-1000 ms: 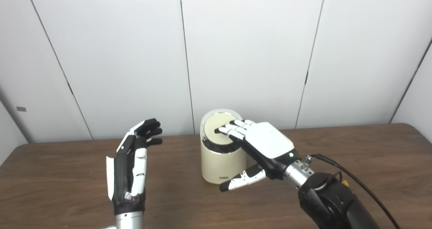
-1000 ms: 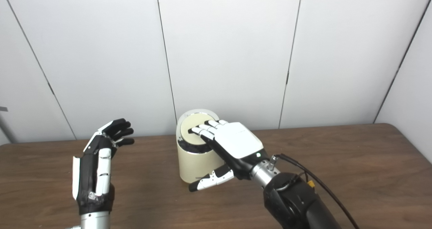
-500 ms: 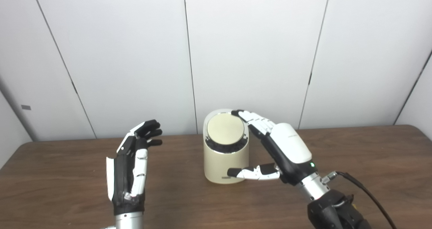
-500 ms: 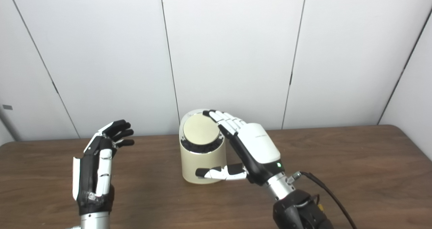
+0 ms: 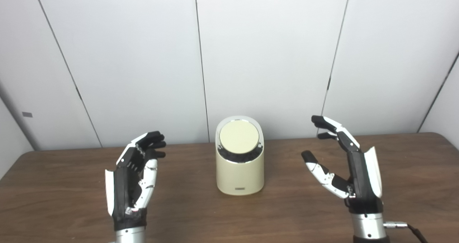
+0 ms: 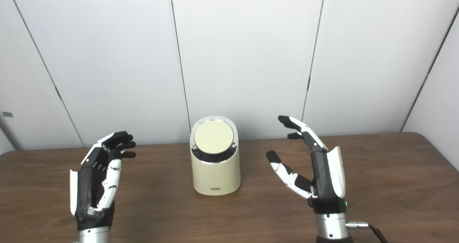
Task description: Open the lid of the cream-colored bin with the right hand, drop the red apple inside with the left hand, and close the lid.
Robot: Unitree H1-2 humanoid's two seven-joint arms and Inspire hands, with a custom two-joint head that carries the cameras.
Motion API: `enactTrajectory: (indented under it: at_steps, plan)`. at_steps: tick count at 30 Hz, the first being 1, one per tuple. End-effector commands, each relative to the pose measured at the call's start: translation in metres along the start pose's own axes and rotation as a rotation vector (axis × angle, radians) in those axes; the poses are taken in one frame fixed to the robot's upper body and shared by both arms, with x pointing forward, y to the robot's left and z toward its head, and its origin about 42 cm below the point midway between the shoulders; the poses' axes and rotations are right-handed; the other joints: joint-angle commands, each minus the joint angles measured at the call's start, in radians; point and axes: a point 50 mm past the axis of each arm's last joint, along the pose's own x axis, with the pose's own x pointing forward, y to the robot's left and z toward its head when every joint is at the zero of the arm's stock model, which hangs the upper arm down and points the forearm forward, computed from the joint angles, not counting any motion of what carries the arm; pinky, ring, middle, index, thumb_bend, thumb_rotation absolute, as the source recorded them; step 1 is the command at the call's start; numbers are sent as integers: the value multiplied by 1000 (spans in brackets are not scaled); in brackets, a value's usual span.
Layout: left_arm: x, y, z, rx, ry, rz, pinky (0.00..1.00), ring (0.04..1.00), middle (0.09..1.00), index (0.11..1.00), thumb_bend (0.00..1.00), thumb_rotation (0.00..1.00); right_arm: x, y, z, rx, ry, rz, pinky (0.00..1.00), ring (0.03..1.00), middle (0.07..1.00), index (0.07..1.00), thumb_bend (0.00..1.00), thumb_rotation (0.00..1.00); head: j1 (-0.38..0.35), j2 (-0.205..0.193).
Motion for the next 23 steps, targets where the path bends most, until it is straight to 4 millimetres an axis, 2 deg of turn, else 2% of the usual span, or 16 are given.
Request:
enactTrajectory:
  at_steps: [1,3,6,12,23]
  plan:
    - [6,2,6,-11,-66,4,577,657,684,688,259,501,2,-5,3,73,-54,-54,600,701,713,703,205,313,3,1]
    - [2,8,5,-8,-59,8,579,659,685,689,265,520,-4,-8,-2,102,-39,-66,603,696,707,697,215,301,4,1]
    - [-4,18,4,-4,-45,21,585,661,682,684,268,528,-13,-11,-11,127,-3,-91,593,680,699,695,232,397,-2,-1]
    - [-9,33,-1,14,-36,46,585,651,671,679,266,528,-23,-8,-15,165,52,-149,595,671,683,676,244,378,-17,-2]
    - [-12,38,-3,35,-27,51,595,656,681,687,276,544,-24,-7,-15,163,60,-155,579,667,684,672,217,269,-17,1]
